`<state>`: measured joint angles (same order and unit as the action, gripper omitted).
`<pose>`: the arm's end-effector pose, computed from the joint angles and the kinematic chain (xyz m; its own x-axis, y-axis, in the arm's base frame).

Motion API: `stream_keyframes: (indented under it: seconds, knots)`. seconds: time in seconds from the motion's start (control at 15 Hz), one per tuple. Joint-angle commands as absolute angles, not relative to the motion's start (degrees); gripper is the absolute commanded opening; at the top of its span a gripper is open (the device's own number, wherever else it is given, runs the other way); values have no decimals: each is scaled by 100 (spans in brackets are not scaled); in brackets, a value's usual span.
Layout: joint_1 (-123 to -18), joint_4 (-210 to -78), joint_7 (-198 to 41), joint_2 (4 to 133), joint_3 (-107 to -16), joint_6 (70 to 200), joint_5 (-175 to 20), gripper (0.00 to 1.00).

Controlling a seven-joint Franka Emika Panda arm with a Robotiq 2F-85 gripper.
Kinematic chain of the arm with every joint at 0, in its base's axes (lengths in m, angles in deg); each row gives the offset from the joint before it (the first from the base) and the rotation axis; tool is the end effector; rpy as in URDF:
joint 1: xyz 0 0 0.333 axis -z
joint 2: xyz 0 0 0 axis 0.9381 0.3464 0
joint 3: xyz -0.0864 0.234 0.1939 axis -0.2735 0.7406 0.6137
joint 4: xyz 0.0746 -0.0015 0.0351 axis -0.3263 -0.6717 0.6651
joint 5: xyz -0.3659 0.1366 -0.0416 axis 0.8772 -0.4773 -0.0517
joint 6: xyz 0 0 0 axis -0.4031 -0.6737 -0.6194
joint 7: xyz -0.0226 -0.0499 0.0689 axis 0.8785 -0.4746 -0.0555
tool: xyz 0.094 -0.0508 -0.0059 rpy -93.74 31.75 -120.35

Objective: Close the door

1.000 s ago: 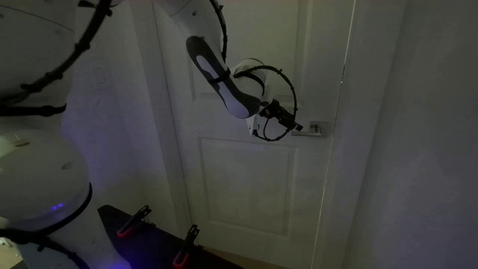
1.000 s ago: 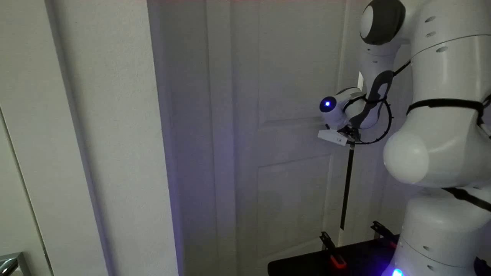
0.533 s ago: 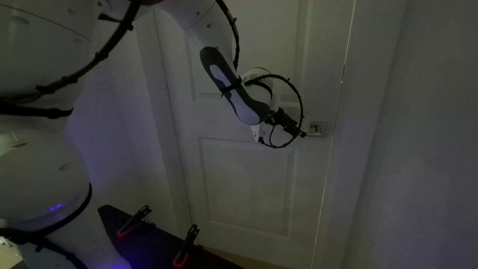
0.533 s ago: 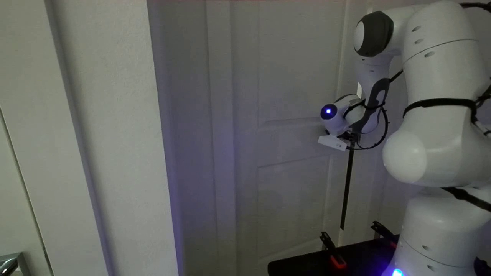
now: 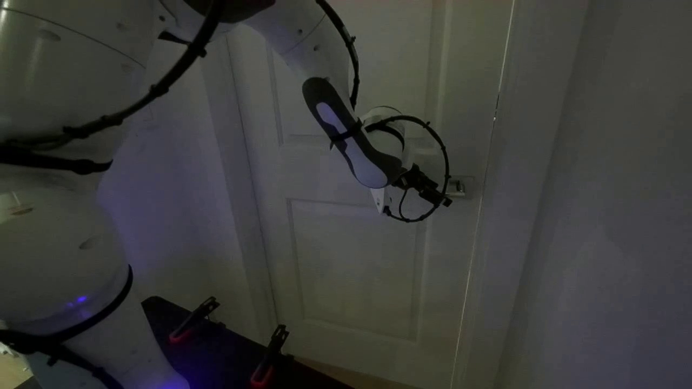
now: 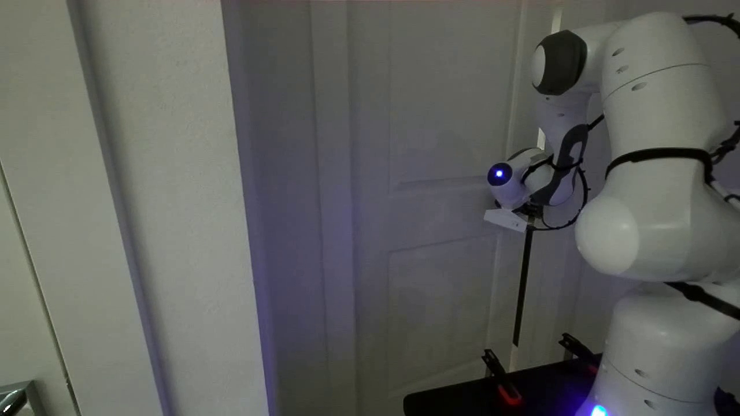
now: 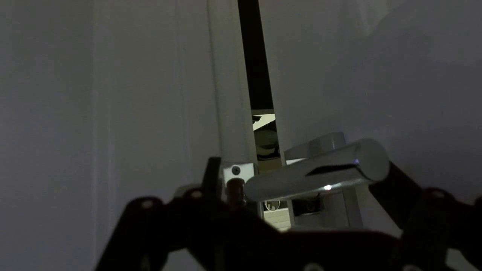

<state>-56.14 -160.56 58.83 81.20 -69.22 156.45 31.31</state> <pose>0.5786 -0.2300 0.2312 0.2181 -0.5009 0.8375 -0.8463 -0.5244 -0.0933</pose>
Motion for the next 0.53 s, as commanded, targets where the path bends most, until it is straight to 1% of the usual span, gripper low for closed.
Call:
stream_keyframes:
  seconds: [0.0, 0.07, 0.2, 0.27, 0.4, 0.47]
  knots:
    - [-5474, -15874, 6180, 8250, -6904, 15823, 3355, 74]
    - [-5459, -15877, 6183, 8259, -6901, 15813, 3359, 74]
    - [-5433, -15906, 6179, 8251, -6895, 15795, 3348, 60]
    - [-5428, -15914, 6180, 8242, -6893, 15789, 3341, 50]
    - [-5434, -15922, 6196, 8220, -6892, 15780, 3328, 37]
    - [-5435, -15934, 6208, 8210, -6891, 15786, 3305, 28]
